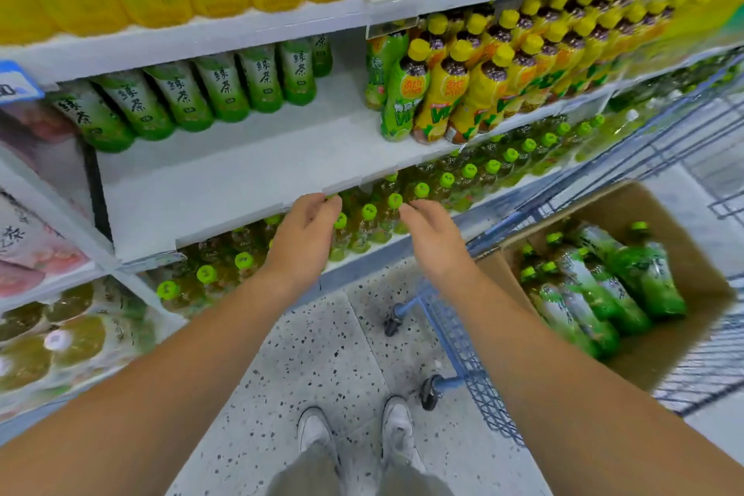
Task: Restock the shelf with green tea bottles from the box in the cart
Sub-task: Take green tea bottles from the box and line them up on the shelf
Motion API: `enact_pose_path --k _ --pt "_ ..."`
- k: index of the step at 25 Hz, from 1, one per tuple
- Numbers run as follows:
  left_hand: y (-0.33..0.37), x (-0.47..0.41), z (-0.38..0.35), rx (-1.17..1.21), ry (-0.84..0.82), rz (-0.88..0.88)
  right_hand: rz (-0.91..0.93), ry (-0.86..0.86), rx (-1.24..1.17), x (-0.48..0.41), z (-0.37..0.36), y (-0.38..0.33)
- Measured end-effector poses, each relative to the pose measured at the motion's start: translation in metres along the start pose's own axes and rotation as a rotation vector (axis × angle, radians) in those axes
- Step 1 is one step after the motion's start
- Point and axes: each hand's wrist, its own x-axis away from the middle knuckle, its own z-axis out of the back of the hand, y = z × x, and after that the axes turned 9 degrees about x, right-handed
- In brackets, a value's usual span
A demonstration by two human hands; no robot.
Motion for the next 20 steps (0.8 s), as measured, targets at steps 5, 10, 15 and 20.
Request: enact_pose_path --k 5,10,15,20 --pt "0.006 0.046 -0.026 0.068 -0.038 0.072 -0.09 0.094 -0.006 0.062 0.046 0.027" --pt "0.018 0.074 -0.074 0.078 -0.103 0.08 -0.146 0.179 0.003 0.095 0.094 0.049" --pt "0.022 0.095 -0.141 0.043 -0.234 0.092 -0.129 0.183 0.036 0.115 0.155 0.079" --pt "0.016 0.105 -0.222 0.048 -0.294 0.127 -0.147 0.202 0.062 0.109 0.229 0.133"
